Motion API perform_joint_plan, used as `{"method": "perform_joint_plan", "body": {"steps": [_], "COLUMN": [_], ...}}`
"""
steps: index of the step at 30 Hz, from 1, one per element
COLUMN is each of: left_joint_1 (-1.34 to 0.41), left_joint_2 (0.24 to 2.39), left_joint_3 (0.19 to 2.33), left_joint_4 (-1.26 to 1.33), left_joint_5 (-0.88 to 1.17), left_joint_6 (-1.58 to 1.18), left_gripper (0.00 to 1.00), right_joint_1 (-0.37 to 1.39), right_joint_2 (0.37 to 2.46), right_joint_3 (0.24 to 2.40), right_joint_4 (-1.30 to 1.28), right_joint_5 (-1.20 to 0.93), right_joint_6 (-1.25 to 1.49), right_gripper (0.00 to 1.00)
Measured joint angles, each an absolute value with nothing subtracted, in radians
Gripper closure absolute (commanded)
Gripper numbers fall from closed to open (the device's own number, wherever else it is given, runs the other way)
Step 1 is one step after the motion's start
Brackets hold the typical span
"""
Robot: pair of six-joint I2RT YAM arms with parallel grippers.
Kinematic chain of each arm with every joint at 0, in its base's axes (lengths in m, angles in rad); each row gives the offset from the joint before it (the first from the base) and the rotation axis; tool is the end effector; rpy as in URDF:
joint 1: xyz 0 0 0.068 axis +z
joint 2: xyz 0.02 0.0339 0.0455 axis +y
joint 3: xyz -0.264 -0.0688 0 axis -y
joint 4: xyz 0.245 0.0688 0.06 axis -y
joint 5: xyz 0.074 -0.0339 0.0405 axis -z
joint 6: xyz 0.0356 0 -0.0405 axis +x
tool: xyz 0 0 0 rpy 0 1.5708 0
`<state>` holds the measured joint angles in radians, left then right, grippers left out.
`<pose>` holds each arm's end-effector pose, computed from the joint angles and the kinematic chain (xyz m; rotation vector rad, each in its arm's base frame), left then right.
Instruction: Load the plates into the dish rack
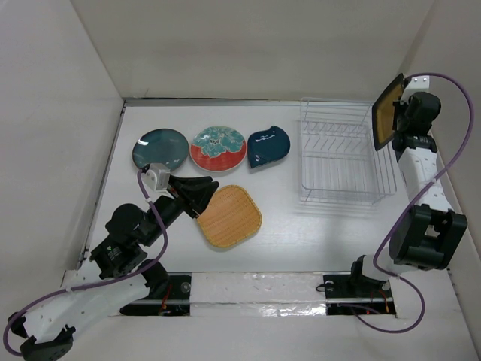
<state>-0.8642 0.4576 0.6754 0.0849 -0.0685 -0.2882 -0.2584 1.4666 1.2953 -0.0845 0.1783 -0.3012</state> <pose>0.0758 -0.0851 0.3743 0.3174 1.2889 -0.9444 0.3364 -0.0955 0.3658 0.0883 1.8562 -0.5546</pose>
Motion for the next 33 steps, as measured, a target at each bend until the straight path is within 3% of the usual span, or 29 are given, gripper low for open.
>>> {"method": "perform_joint_plan", "body": {"steps": [33], "left_joint_1": [-0.865], "left_joint_2": [0.458], "left_joint_3": [0.675], "left_joint_4": [0.085], "left_joint_5": [-0.075], "left_joint_6": [-0.286], "left_gripper": [0.73], "right_joint_1": [-0.173], "right_joint_2": [1.527], "right_joint_3": [1.258], "right_joint_4": [-0.029], "right_joint_5": [0.283], "right_joint_6": [-0.336], "right_gripper": [1.0]}}
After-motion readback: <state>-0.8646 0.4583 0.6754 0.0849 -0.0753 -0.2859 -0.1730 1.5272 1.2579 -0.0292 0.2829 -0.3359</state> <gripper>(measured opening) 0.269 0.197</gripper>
